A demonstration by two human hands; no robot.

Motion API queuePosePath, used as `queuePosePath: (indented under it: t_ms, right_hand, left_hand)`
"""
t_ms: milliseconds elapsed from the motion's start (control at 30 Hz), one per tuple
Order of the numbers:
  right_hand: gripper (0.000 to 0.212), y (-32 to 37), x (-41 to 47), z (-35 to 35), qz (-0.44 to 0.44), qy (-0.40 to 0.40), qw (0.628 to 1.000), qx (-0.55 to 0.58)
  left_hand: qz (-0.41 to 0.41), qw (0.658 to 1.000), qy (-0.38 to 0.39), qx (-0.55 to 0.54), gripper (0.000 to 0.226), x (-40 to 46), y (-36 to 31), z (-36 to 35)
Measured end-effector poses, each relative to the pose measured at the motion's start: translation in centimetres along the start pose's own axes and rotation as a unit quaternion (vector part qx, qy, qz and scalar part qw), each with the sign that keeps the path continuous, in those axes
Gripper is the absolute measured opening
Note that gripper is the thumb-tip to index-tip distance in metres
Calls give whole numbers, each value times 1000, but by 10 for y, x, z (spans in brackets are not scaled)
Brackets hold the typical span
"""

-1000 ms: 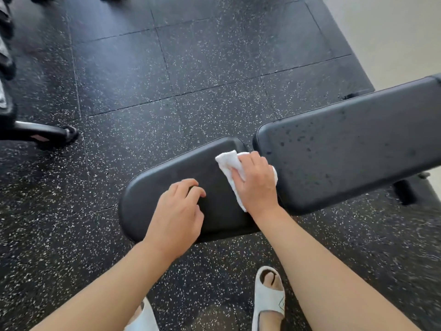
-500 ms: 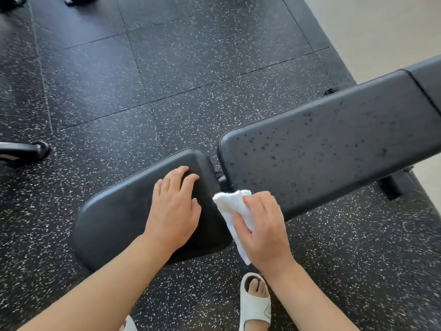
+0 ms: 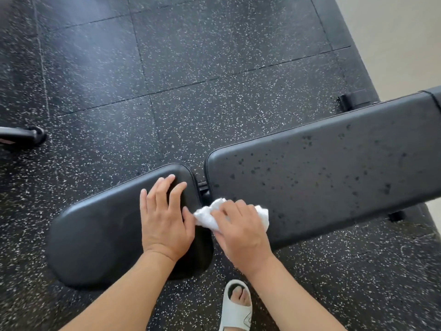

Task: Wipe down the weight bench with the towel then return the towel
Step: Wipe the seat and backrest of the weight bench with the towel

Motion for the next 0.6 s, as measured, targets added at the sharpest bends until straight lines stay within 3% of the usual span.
queuePosePath:
  t_ms: [100, 300, 500, 600]
  right_hand:
    - [20, -12, 51, -6, 26, -31, 999, 2]
    - [28, -28, 166, -32, -26, -29, 999, 18]
    - [32, -30, 168, -34, -39, -32, 999, 18]
    - [23, -27, 145, -23, -40, -56, 998, 14]
  left_hand:
    - [3, 1000, -3, 3, 55, 2, 1, 2]
    - [7, 1000, -4, 5, 57, 2, 1, 2]
    - [6, 1000, -8, 1, 56, 2, 1, 2]
    - [3, 1000, -7, -2, 56, 1, 2, 1]
Point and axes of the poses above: each hand's wrist, its own x-axis towards the middle knuckle, its own z-axis out of the back of the hand, y = z × x, the point moved 5 cm from there along x, towards the middle knuckle, and after that the axes turned 15 degrees about -x, right-handed, at the moved point
